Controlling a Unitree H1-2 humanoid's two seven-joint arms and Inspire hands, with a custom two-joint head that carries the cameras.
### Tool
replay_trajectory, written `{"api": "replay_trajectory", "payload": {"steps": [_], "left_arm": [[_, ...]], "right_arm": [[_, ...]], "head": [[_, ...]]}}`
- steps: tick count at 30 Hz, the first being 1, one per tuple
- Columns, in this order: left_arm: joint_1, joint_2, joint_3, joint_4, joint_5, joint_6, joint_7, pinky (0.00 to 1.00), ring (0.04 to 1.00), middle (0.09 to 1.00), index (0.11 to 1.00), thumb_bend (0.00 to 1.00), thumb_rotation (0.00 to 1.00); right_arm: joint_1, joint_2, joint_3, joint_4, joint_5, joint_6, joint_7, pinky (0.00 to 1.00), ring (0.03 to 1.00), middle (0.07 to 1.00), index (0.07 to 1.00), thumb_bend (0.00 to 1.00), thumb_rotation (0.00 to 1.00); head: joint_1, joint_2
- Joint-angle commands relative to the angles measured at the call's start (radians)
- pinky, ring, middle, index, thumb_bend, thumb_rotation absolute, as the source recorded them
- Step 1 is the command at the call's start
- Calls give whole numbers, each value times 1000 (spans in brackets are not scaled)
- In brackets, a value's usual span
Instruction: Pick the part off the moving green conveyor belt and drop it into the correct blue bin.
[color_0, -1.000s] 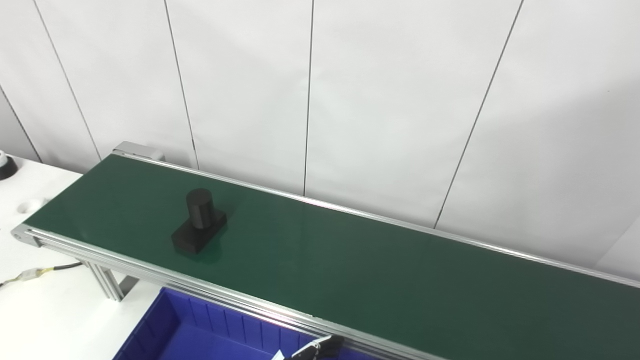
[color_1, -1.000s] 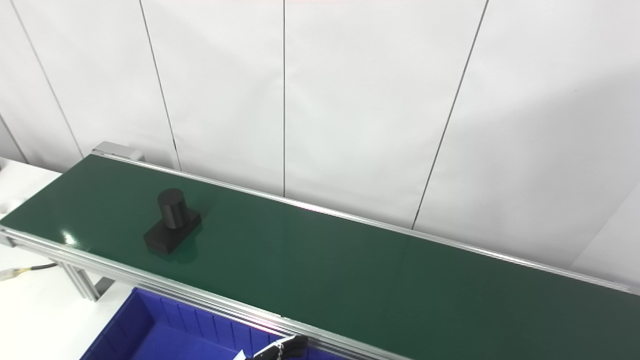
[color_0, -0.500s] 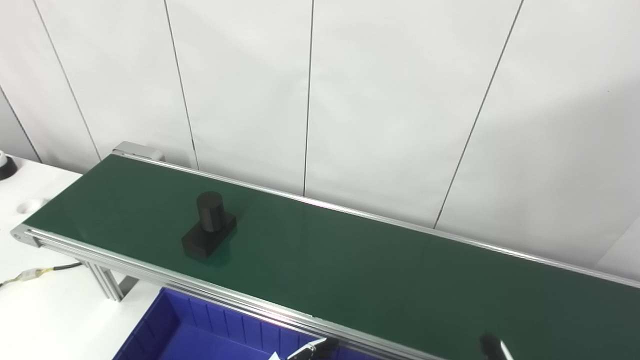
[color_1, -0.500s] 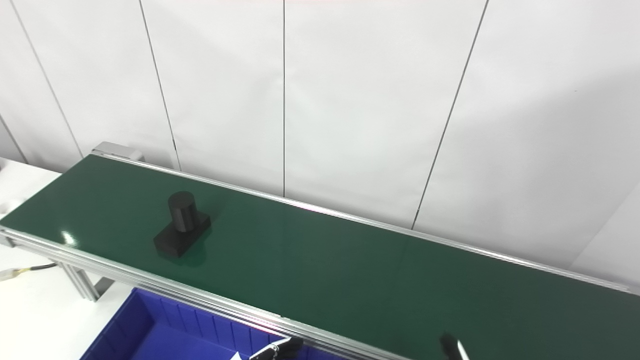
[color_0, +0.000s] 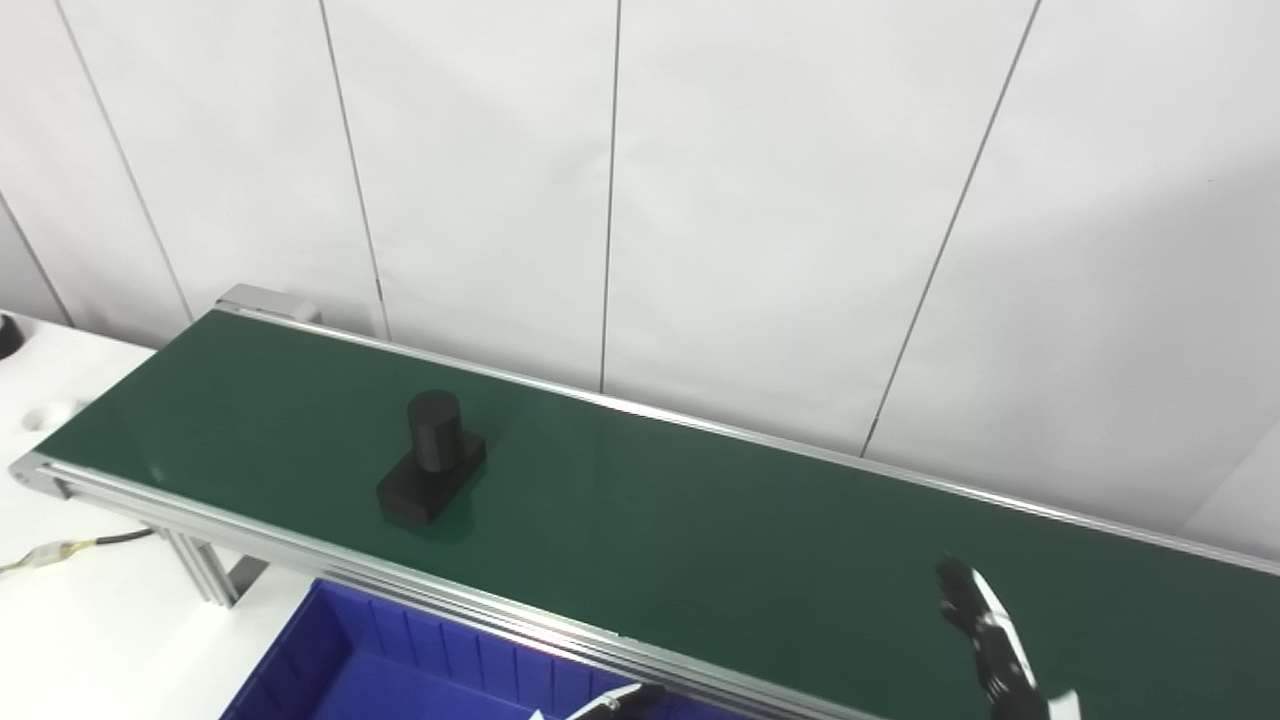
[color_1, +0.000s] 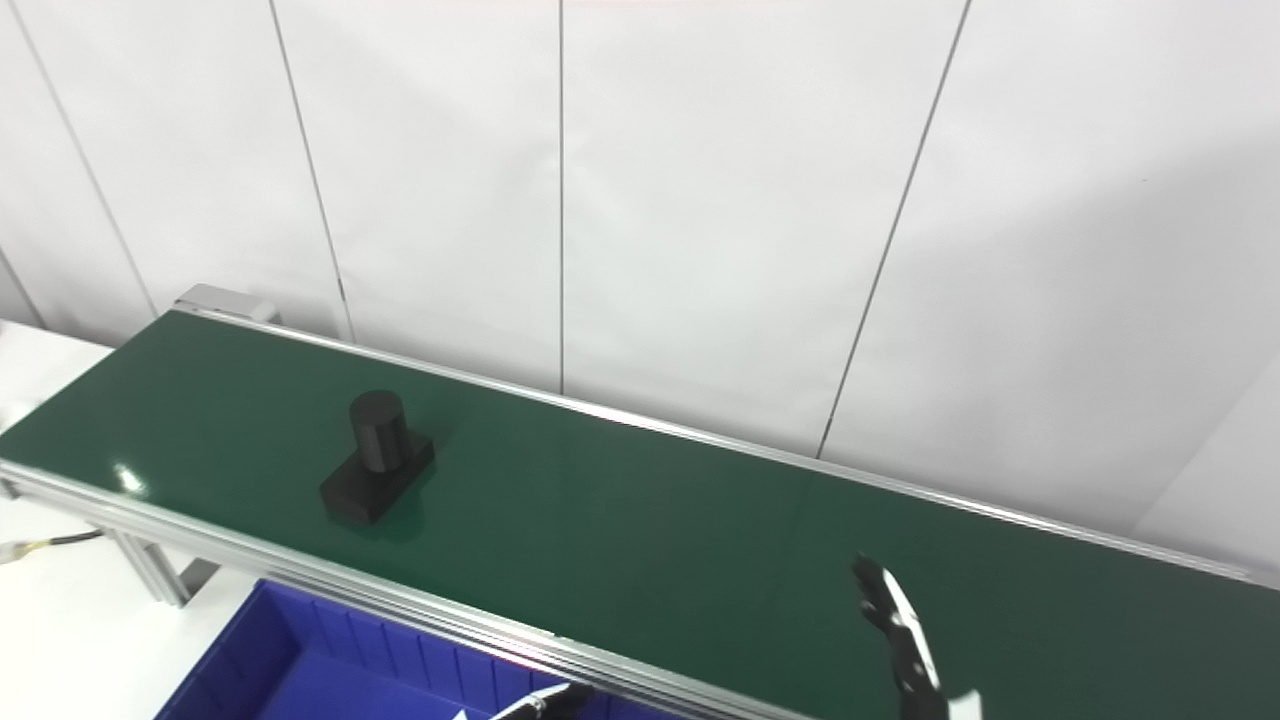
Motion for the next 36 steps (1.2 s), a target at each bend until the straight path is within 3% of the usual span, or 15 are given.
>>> {"api": "replay_trajectory", "payload": {"steps": [1, 5, 8, 15, 21, 31, 36], "left_arm": [[-14, 5, 5, -25, -8, -32, -15, 836, 901, 911, 873, 832, 792], [-15, 4, 12, -30, -10, -32, -25, 856, 910, 915, 882, 810, 786], [-8, -7, 30, -31, -21, -32, -37, 861, 911, 913, 881, 832, 786], [3, -14, 45, -42, -12, -32, -39, 907, 931, 922, 892, 827, 797], [0, -16, 44, -43, -14, -32, -44, 909, 932, 926, 904, 831, 808], [14, -24, 77, -52, -36, -32, -93, 906, 938, 936, 909, 822, 811], [18, -26, 82, -54, -21, -32, -86, 922, 937, 933, 906, 815, 826]], "right_arm": [[-28, 15, -9, -34, 2, 10, 23, 723, 827, 848, 891, 786, 847], [-39, 29, -12, -39, -20, 26, 47, 716, 822, 856, 903, 667, 754], [-48, 42, -11, -47, -27, 57, 69, 719, 825, 863, 909, 651, 729], [-92, 56, -15, -32, -40, 107, 106, 815, 874, 888, 922, 689, 731], [-153, 50, -18, -7, -73, 157, 135, 822, 882, 900, 927, 711, 756], [-263, 54, -7, 59, -98, 285, 192, 819, 893, 918, 938, 712, 689], [-332, 62, 14, 128, -129, 308, 195, 797, 882, 913, 932, 723, 637]], "head": [[-21, 8], [-58, 20], [-82, 26], [-114, 38], [-130, 52], [-132, 67], [-134, 68]]}}
